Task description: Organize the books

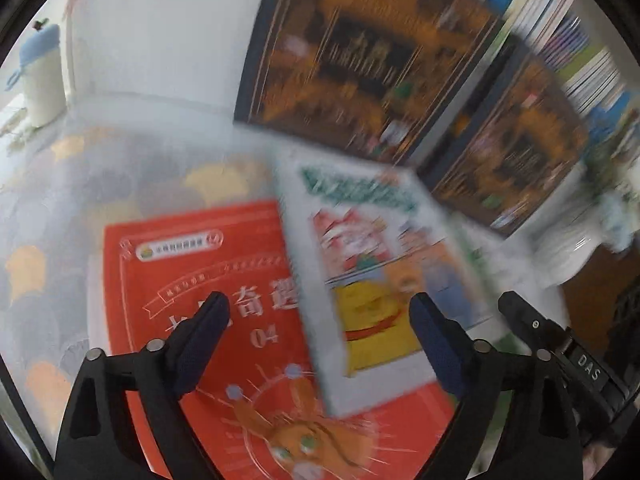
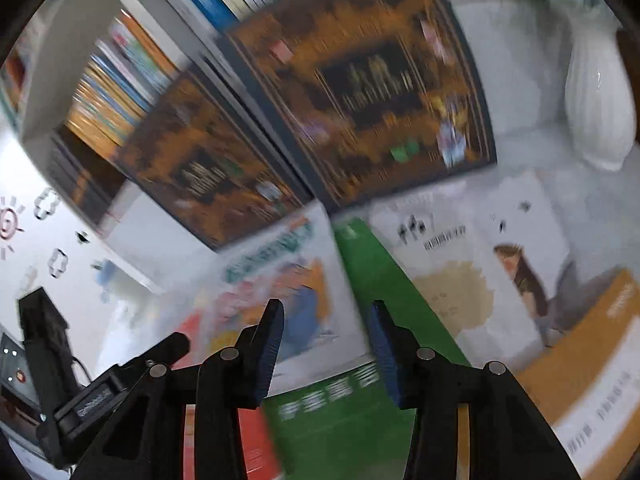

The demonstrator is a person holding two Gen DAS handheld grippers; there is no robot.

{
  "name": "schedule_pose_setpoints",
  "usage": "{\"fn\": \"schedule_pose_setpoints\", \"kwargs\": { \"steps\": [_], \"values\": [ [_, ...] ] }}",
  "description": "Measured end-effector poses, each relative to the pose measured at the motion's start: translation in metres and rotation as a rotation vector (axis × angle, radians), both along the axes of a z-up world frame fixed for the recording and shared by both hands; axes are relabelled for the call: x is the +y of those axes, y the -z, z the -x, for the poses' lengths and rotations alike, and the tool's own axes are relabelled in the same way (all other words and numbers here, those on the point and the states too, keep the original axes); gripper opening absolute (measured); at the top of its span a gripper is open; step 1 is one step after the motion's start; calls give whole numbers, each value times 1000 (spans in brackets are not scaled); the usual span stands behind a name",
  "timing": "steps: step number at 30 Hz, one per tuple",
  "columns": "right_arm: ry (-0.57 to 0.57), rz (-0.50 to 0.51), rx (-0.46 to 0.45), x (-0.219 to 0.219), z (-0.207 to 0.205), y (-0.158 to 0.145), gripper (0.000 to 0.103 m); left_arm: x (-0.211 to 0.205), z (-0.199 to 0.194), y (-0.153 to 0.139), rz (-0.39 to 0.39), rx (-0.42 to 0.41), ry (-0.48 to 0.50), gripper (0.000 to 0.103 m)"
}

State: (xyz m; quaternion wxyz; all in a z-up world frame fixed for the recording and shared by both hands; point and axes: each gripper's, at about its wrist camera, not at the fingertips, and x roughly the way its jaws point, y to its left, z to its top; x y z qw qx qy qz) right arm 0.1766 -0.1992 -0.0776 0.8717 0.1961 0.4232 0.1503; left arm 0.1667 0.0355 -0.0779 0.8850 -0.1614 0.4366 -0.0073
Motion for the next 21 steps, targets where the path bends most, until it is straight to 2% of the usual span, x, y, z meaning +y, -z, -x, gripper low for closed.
{"fn": "schedule_pose_setpoints", "kwargs": {
  "steps": [1, 2, 3, 5, 6, 7, 8, 9, 13, 16, 18, 21],
  "values": [
    [6, 17, 28, 1, -5, 10, 40, -3, 1, 0, -25, -5, 9, 88],
    [12, 14, -5, 0, -2, 9, 41, -6, -1, 1, -35, 6, 22, 87],
    [0, 13, 13, 2, -4, 9, 40, -11, -3, 1, -36, 6, 44, 87],
    [-68, -28, 31, 9, -7, 11, 42, -22, -4, 0, -27, 9, 108, 88],
    [-94, -10, 23, 15, -7, 10, 42, -29, -4, 0, -42, 27, 149, 93],
    [-126, 16, 27, 21, -7, 9, 42, -35, -5, 0, -77, 50, 164, 93],
    [-143, 63, 23, 28, -5, 6, 37, -38, -5, 0, -95, 67, 172, 93],
    [-145, 105, 29, 32, -4, 5, 37, -37, -4, 0, -83, 67, 178, 93],
    [-137, 20, 54, 23, -4, 7, 39, -29, -3, -3, -36, 69, 198, 94],
    [-182, 26, 66, 21, -1, 5, 42, -32, 0, -6, -77, 74, 237, 94],
    [-218, 20, 77, 25, -1, 5, 49, -32, 4, -11, -91, 99, 254, 94],
    [-291, 38, 115, 31, 3, 2, 50, -31, 15, -23, -100, 81, 271, 94]
  ]
}}
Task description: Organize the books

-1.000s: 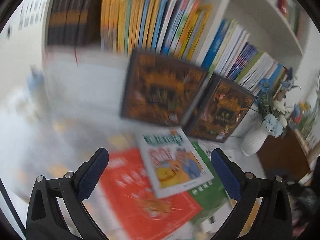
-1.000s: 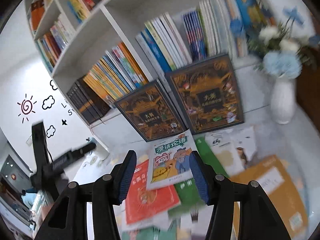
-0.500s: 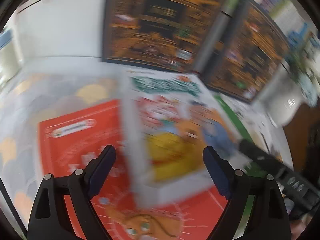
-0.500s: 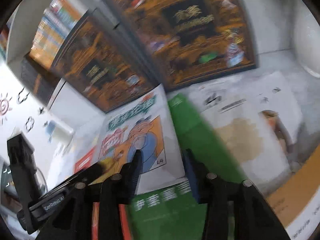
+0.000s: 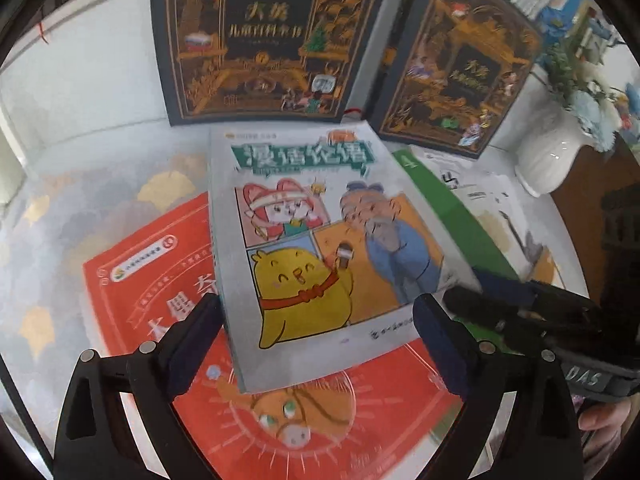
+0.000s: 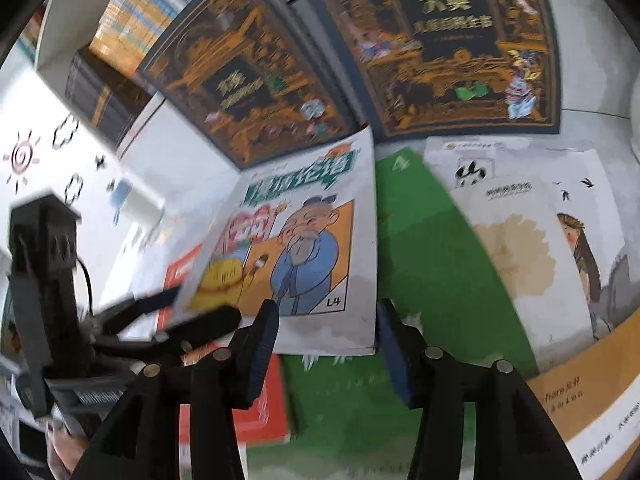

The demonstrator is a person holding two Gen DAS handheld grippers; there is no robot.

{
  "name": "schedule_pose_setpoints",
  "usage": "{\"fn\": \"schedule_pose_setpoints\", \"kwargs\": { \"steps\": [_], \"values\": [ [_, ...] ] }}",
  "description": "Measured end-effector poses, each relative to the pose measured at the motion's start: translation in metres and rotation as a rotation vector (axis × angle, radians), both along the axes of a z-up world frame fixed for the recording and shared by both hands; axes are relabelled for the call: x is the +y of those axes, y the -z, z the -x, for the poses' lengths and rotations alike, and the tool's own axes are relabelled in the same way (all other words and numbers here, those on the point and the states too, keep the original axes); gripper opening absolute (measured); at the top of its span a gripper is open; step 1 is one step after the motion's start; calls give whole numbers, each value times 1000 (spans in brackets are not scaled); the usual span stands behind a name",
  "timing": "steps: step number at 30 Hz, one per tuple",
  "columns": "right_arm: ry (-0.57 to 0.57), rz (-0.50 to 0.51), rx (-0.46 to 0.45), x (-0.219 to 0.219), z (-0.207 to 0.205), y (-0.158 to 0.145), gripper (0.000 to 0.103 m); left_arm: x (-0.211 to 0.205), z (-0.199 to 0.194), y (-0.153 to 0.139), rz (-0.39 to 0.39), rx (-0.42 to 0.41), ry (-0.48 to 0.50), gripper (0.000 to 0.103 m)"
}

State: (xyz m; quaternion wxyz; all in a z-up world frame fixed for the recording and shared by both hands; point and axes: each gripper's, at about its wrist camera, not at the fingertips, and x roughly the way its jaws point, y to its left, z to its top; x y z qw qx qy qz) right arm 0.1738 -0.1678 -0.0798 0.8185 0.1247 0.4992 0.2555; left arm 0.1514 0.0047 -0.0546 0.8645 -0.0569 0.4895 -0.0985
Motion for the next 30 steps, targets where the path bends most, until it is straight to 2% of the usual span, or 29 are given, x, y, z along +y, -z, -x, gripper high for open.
{"fn": "schedule_pose_setpoints", "kwargs": {
  "steps": [2, 5, 8, 10, 14, 18, 20, 26, 27, 28, 30],
  "values": [
    [-28, -9, 25, -1, 13, -1, 50, 2, 15, -1, 17, 12, 1, 94],
    [-26, -3, 50, -5, 42, -5, 50, 4, 57, 2, 51, 45, 36, 94],
    [-100, 92, 50, -1, 98, -13, 50, 6, 115, 7, 62, 72, 98, 94],
    [-145, 125, 37, -4, 139, -14, 50, 12, 154, 10, 115, 70, 111, 94],
    [-155, 88, 76, -19, 199, -4, 50, 19, 216, 13, 230, 98, 143, 94],
    [-151, 12, 82, -37, 251, -3, 50, 9, 269, 8, 200, 82, 221, 94],
    [-160, -12, 72, -41, 273, -5, 50, 10, 285, 10, 205, 78, 234, 94],
    [-114, -71, 58, -63, 303, -2, 49, 36, 302, 11, 201, 36, 136, 93],
    [-112, -73, 58, -63, 303, -1, 49, 37, 297, 10, 189, 35, 130, 88],
    [-109, -73, 64, -65, 300, 1, 49, 35, 294, 10, 179, 37, 132, 78],
    [-99, -62, 88, -64, 291, 8, 47, 31, 285, 16, 149, 55, 141, 69]
  ]
}}
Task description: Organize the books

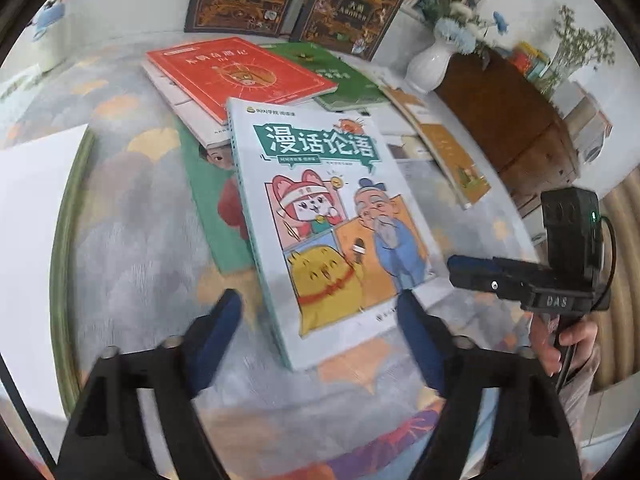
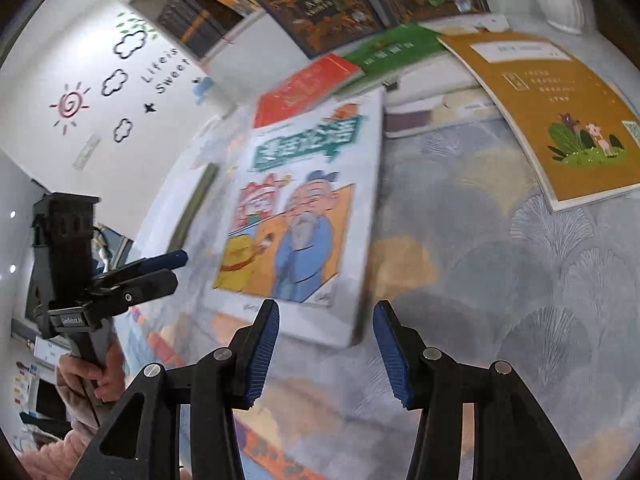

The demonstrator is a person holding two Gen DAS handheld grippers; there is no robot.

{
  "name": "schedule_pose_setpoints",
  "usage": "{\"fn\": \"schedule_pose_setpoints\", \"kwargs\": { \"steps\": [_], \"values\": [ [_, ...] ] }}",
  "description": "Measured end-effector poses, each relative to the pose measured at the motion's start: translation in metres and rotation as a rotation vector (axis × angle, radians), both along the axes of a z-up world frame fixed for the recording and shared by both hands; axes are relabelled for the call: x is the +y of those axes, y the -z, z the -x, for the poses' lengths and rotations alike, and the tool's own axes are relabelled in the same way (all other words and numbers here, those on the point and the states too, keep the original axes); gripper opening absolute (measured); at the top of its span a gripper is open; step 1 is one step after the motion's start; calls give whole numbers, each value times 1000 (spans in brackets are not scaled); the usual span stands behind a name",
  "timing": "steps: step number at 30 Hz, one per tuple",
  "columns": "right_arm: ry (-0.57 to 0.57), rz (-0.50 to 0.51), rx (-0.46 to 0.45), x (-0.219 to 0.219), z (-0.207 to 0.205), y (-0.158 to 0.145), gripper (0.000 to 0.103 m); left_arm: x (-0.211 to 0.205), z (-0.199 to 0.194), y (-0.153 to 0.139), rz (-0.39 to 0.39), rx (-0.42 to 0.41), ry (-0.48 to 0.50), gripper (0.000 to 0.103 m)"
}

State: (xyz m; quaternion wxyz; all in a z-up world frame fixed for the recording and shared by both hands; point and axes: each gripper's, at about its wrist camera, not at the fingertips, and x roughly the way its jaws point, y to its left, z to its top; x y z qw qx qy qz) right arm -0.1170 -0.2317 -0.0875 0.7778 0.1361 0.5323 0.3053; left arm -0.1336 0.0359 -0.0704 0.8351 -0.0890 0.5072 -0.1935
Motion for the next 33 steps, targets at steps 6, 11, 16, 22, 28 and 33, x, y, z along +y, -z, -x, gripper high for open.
{"fn": "schedule_pose_setpoints", "kwargs": {
  "steps": [6, 11, 16, 22, 28, 33],
  "values": [
    [-25, -100, 40, 4, -44, 17, 35, 3, -31, 23, 53, 90, 18, 63],
    [-55, -164, 47, 4, -76, 30, 15, 7, -29, 28, 99, 68, 56, 63],
    [-81, -187, 2, 3, -69, 33, 15, 13, -23, 32, 141, 29, 33, 57],
    [-126, -211, 19, 8, -66, 35, 15, 13, -31, 28, 176, 94, 19, 69],
    [-133, -199, -6, 8, -62, 32, 15, 15, -25, 4, 138, 1, 9, 67],
    [-131, -188, -23, 8, -57, 31, 15, 17, -46, 20, 201, 25, 19, 34]
  ]
}}
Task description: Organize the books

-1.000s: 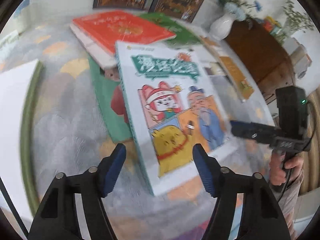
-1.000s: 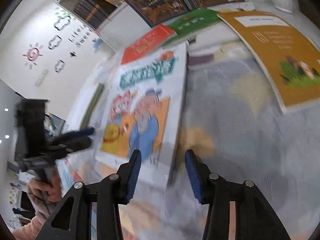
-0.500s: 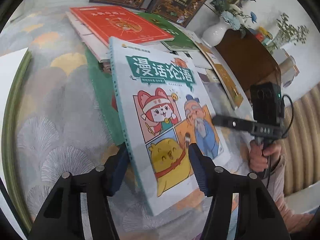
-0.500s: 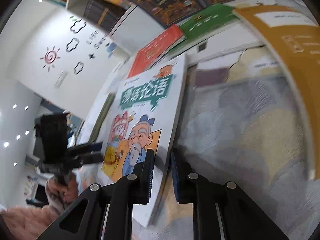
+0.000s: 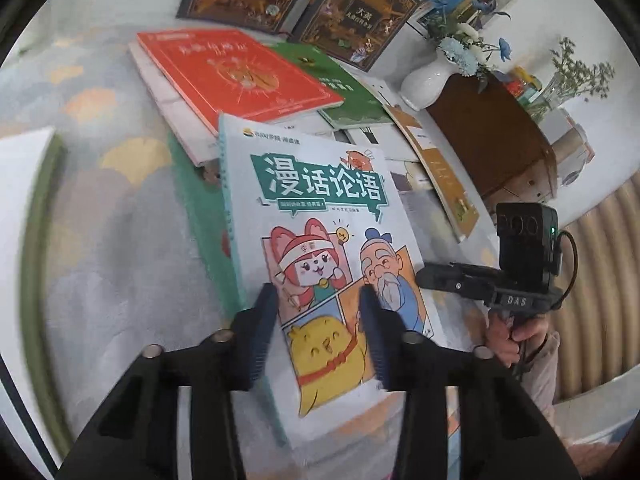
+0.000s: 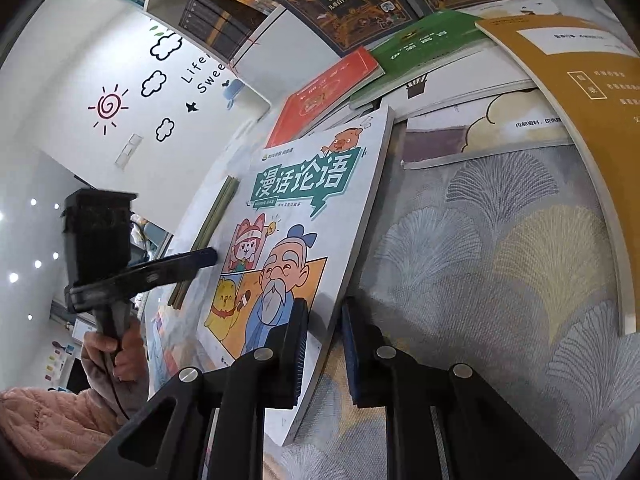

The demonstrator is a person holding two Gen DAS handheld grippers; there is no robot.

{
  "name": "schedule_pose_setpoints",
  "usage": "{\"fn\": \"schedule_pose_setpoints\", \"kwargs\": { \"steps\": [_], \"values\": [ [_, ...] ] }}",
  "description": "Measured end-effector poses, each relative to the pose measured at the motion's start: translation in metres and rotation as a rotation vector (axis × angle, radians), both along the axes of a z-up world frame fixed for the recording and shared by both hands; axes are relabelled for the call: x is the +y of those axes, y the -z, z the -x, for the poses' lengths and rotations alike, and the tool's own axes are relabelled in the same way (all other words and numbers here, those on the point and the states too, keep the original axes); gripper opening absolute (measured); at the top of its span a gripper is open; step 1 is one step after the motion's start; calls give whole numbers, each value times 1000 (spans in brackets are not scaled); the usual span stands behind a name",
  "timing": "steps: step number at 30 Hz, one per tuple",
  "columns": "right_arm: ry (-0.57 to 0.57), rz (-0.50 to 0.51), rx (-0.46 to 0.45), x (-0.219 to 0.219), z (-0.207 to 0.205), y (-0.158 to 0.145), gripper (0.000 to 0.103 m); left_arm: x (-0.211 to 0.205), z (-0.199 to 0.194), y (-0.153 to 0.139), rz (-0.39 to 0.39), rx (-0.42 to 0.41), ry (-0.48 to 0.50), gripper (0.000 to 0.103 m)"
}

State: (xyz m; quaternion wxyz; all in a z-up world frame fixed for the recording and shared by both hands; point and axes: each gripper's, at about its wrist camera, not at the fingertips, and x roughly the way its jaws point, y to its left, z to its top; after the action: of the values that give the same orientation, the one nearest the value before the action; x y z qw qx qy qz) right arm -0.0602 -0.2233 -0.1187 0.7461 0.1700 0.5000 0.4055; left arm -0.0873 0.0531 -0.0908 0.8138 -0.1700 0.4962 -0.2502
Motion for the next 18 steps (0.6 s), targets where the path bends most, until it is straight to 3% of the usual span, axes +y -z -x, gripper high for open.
{"fn": "schedule_pose_setpoints", "kwargs": {
  "steps": [2, 6, 9, 13, 16, 18],
  "values": [
    [3, 0, -1, 1, 2, -1, 15, 3, -1, 2, 31, 3, -15, 32],
    [7, 3, -9, 3, 6, -2, 15, 9, 3, -4, 1, -26, -55, 33],
    [9, 2, -8, 3, 7, -1, 15, 20, 0, -4, 27, -31, -83, 34],
    [10, 7, -13, 4, 7, -1, 15, 19, -11, -4, -81, -51, -107, 41],
    [11, 5, -12, 4, 8, -1, 16, 19, -20, 7, -6, -9, -62, 41],
    [12, -3, -5, 4, 8, 0, 16, 13, -20, 8, -16, -32, -42, 41]
  ]
}}
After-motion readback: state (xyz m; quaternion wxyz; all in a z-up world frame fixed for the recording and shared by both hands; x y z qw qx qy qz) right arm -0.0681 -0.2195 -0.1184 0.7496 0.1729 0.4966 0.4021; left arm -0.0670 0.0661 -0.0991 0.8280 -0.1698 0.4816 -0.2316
